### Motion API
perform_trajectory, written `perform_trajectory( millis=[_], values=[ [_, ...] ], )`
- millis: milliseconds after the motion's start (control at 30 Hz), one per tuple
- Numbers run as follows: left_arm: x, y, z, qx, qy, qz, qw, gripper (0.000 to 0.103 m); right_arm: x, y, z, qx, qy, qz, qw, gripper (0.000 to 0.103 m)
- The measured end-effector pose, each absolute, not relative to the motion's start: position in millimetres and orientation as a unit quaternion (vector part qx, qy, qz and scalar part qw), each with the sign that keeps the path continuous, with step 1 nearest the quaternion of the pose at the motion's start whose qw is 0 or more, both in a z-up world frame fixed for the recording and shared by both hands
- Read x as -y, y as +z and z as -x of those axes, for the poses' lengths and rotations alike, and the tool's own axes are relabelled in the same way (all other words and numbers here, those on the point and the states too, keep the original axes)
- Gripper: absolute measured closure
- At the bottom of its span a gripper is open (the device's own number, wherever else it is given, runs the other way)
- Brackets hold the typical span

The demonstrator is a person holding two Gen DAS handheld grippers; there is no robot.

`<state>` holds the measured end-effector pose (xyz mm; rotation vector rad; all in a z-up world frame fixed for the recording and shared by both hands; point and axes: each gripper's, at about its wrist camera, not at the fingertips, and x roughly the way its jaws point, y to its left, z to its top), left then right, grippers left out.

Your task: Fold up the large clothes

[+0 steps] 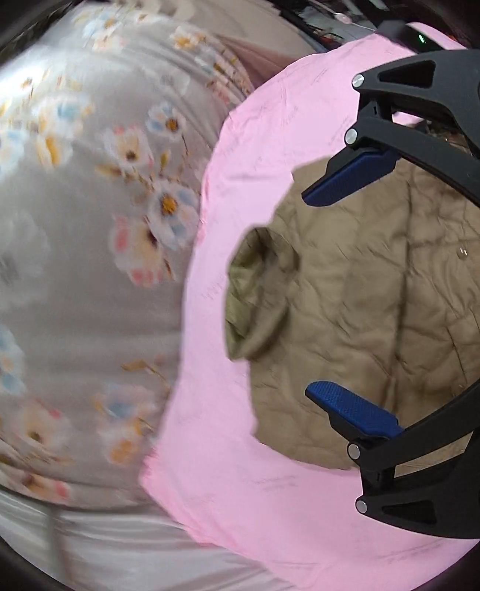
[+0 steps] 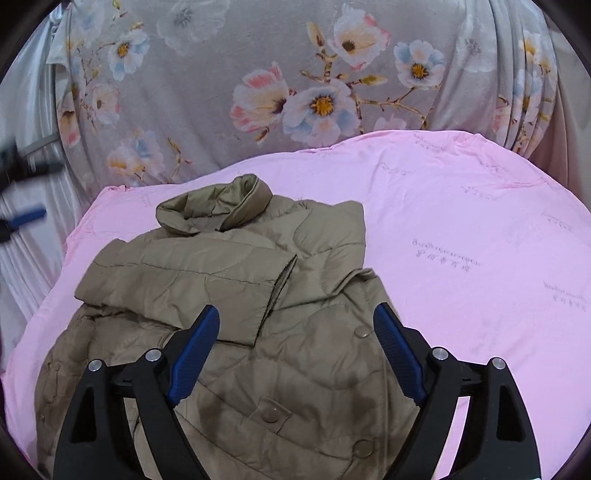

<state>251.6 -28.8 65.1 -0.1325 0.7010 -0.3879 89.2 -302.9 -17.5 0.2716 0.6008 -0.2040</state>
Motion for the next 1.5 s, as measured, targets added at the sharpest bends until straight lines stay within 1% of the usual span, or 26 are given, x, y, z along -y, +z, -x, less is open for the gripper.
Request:
perform_trajectory(
  millis=[100,200,233,300,333,367,433,467,500,533,600,633,667,700,733,767,800,867,967,1033,1100,1233,1300,1367,1500],
  values=[
    [-14.0,32.7,-282.5,-0.383,-0.136,0.107,0.907,0.01,315.9,-11.9,-102.6,-0.299,-0.085,-0.159,0.937,0.019],
    [-59.6,-1.7,-309.8,-0.423,-0.101,0.152,0.887,0.012,323.2,-18.1,-125.7,-0.321,-0.058,-0.205,0.923,0.019],
    [-70.7,-12.3,-315.3,-0.437,-0.097,0.174,0.877,0.014,324.9,-23.3,-135.6,-0.331,-0.047,-0.225,0.915,0.019],
    [-92.6,-34.4,-326.2,-0.461,-0.095,0.23,0.852,0.014,324.2,-33.7,-148.6,-0.349,-0.032,-0.254,0.901,0.019],
    [-100.5,-41.5,-330.7,-0.469,-0.093,0.251,0.842,0.016,323.3,-39.2,-154.8,-0.357,-0.025,-0.268,0.894,0.019],
    [-108.1,-50.0,-334.8,-0.475,-0.09,0.273,0.832,0.02,322.1,-44.7,-160.3,-0.363,-0.02,-0.281,0.888,0.019],
    [-119.2,-65.1,-344.0,-0.486,-0.096,0.32,0.808,0.022,319.4,-54.3,-169.7,-0.372,-0.011,-0.302,0.878,0.019],
    [-124.0,-73.1,-348.6,-0.492,-0.098,0.342,0.795,0.026,317.7,-57.4,-173.1,-0.375,-0.009,-0.305,0.875,0.023],
    [-126.1,-77.8,-350.8,-0.494,-0.103,0.355,0.787,0.028,314.9,-60.0,-176.6,-0.378,-0.008,-0.304,0.874,0.035],
    [-123.8,-78.9,-351.8,-0.495,-0.105,0.36,0.783,0.031,311.4,-61.6,-180.2,-0.384,-0.011,-0.295,0.875,0.041],
    [-124.6,-84.4,-355.8,-0.5,-0.101,0.371,0.776,0.037,306.4,-63.0,-187.9,-0.397,-0.012,-0.28,0.874,0.074],
    [-125.1,-86.9,-357.0,-0.501,-0.097,0.373,0.775,0.044,303.7,-61.3,-191.4,-0.401,-0.017,-0.269,0.876,0.082],
    [-125.5,-88.3,-358.1,-0.504,-0.09,0.371,0.775,0.057,303.0,-58.1,-194.2,-0.401,-0.023,-0.256,0.879,0.097],
    [-124.9,-87.5,-359.8,-0.506,-0.079,0.367,0.776,0.066,302.1,-50.9,-196.7,-0.397,-0.027,-0.241,0.885,0.1],
    [-125.6,-86.7,-360.5,-0.507,-0.074,0.365,0.777,0.073,303.3,-42.4,-198.1,-0.389,-0.027,-0.233,0.891,0.1],
    [-125.9,-83.0,-360.8,-0.505,-0.077,0.364,0.779,0.085,303.7,-27.2,-198.4,-0.371,-0.025,-0.222,0.901,0.101],
    [-125.0,-75.3,-359.9,-0.5,-0.087,0.362,0.782,0.09,302.5,-11.3,-198.8,-0.354,-0.024,-0.208,0.911,0.101],
    [-119.0,-54.9,-356.5,-0.489,-0.097,0.348,0.794,0.095,299.4,22.5,-199.0,-0.317,-0.025,-0.179,0.931,0.101],
    [-97.0,-12.7,-343.7,-0.451,-0.103,0.29,0.838,0.096,297.9,69.1,-195.9,-0.26,-0.038,-0.138,0.955,0.101],
    [-77.3,0.9,-334.3,-0.432,-0.097,0.235,0.865,0.096,300.9,80.7,-195.9,-0.243,-0.056,-0.112,0.962,0.101],
    [-56.0,-5.9,-328.9,-0.433,-0.086,0.177,0.88,0.095,310.1,62.3,-200.7,-0.264,-0.082,-0.096,0.956,0.101],
    [-35.0,-60.0,-328.5,-0.465,-0.051,0.106,0.878,0.095,326.6,-21.0,-211.6,-0.355,-0.094,-0.11,0.924,0.101],
    [-33.5,-75.5,-324.0,-0.456,-0.042,0.084,0.885,0.095,326.1,-55.8,-212.7,-0.386,-0.094,-0.109,0.911,0.101],
    [-27.1,-80.6,-318.8,-0.439,-0.034,0.054,0.896,0.095,323.6,-73.5,-211.9,-0.395,-0.089,-0.11,0.908,0.101],
    [-13.5,-86.8,-313.2,-0.419,-0.016,0.005,0.908,0.095,320.8,-83.0,-213.9,-0.399,-0.091,-0.104,0.906,0.099]
  ],
)
